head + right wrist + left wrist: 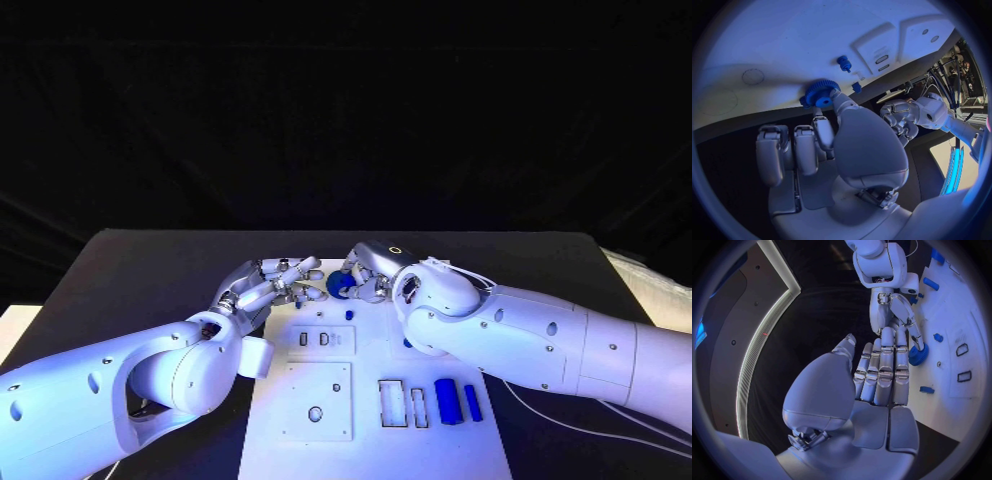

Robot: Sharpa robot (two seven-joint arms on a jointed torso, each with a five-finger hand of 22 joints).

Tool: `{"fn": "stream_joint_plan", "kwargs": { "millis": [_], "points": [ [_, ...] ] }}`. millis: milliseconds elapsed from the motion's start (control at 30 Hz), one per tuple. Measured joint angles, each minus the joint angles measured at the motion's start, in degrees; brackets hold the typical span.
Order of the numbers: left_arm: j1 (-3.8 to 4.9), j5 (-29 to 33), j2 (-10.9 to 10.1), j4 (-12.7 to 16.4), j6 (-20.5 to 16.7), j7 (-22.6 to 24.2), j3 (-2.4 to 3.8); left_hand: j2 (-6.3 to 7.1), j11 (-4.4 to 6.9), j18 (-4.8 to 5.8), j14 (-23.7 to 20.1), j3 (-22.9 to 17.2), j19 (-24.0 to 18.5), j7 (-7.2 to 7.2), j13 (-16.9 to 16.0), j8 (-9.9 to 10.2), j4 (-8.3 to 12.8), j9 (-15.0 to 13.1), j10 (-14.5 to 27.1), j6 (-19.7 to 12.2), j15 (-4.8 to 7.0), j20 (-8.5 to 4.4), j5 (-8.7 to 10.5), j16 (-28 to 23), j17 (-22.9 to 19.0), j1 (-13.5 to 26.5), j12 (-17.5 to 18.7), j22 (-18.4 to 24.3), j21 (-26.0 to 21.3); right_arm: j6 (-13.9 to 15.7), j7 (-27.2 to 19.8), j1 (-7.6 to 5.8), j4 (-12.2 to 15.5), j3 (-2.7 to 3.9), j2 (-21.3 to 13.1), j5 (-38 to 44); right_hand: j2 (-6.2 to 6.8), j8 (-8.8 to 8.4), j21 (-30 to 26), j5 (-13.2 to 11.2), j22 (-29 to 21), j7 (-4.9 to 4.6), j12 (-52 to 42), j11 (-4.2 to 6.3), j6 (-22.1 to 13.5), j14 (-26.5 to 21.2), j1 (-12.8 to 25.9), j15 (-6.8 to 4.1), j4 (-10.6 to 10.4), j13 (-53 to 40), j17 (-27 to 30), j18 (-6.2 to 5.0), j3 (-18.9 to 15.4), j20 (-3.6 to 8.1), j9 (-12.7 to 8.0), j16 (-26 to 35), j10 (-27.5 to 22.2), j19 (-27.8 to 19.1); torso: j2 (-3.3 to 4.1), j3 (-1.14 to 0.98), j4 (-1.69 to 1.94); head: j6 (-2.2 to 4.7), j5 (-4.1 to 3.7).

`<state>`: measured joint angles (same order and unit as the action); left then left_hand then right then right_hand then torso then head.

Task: Assemble the parts on the task board

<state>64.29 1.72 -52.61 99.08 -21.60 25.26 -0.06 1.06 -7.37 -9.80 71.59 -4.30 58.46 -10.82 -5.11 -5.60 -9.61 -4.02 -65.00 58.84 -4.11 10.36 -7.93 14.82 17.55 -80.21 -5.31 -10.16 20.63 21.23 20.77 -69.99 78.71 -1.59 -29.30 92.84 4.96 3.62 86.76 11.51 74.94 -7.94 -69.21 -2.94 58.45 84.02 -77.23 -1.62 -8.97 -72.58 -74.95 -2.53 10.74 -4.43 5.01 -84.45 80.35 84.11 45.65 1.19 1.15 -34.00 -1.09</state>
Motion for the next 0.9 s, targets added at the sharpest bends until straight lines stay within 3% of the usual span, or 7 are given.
{"fn": "stream_joint_plan", "kwargs": {
  "millis": [133, 267, 667, 900],
  "points": [
    [0.00, 0.0, 0.0, 0.0, 0.0, 0.0, 0.00, 0.00, 0.00, 0.00, 0.0, 0.0, 0.0, 0.00, 0.0, 0.0, 0.0, 0.0, 0.0, 0.0, 0.00, 0.00, 0.00, 0.0, 0.0, 0.0, 0.0, 0.0, 0.0, -0.2, 0.0, 0.04, -0.2, -0.04, 0.2, 0.0, 1.54, 0.00, 0.0, -0.4, 0.0, -0.56, 3.1, -0.53, -3.3, 0.0, 1.9, 0.42, -1.1, 2.0, 0.0, -0.02, -2.0, -0.73, -1.2, 0.2, -1.9, -0.3, 0.00, 0.00, -0.01, 0.04, -0.01],
    [0.00, 0.0, 0.0, -0.1, 0.0, -0.1, 0.00, 0.00, 0.00, 0.00, 0.0, 0.0, 0.0, 0.00, 0.0, 0.0, 0.0, 0.0, 0.0, 0.0, 0.00, 0.00, 0.00, 0.0, 0.0, 0.0, 0.0, 0.0, 0.0, -0.3, 0.0, 0.05, -0.3, -0.05, 0.2, 0.0, 2.15, 0.00, -0.2, -0.4, 0.0, -1.04, 4.3, -0.92, -4.6, 0.0, 2.6, 0.81, -2.4, 2.8, 0.0, -0.02, -3.7, -0.92, -1.3, 0.2, -2.3, -0.5, 0.00, 0.00, -0.01, 0.03, -0.04],
    [0.00, 0.0, -0.1, -0.1, 0.1, -0.2, 0.00, 0.00, 0.00, 0.00, 0.0, 0.0, 0.0, 0.00, 0.0, 0.0, 0.0, 0.0, 0.0, 0.0, 0.00, 0.00, 0.00, 0.0, 0.1, 0.0, 0.0, 0.0, 0.0, -0.2, -0.1, 0.05, 1.0, -0.06, -1.5, -0.5, 2.12, 0.16, -0.2, 0.4, 0.0, -0.72, 3.1, -0.69, -4.2, 0.0, 2.6, 0.81, -3.9, 1.7, 0.0, -0.03, -5.2, -1.13, -1.0, 0.2, -2.1, -0.3, 0.00, -0.07, -0.09, 0.02, 0.08],
    [0.00, 0.0, -0.1, -0.1, 0.1, -0.3, 0.00, 0.00, 0.00, 0.00, 0.0, 0.0, 0.0, 0.00, 0.0, 0.2, 0.0, 0.0, 0.0, 0.0, 0.00, 0.00, 0.00, 0.0, 0.1, 0.0, 0.1, 0.0, 0.0, -1.4, -0.3, 0.05, 0.6, -0.05, -0.9, -2.3, 0.11, 0.34, -0.2, 1.6, 0.0, -0.66, 1.7, -0.70, -3.4, 0.0, 3.8, 0.81, -5.6, 0.4, 0.0, -0.03, -6.2, -1.13, -1.0, 0.2, -1.5, -0.3, 0.02, -0.07, -0.09, 0.08, -0.17]
  ]
}}
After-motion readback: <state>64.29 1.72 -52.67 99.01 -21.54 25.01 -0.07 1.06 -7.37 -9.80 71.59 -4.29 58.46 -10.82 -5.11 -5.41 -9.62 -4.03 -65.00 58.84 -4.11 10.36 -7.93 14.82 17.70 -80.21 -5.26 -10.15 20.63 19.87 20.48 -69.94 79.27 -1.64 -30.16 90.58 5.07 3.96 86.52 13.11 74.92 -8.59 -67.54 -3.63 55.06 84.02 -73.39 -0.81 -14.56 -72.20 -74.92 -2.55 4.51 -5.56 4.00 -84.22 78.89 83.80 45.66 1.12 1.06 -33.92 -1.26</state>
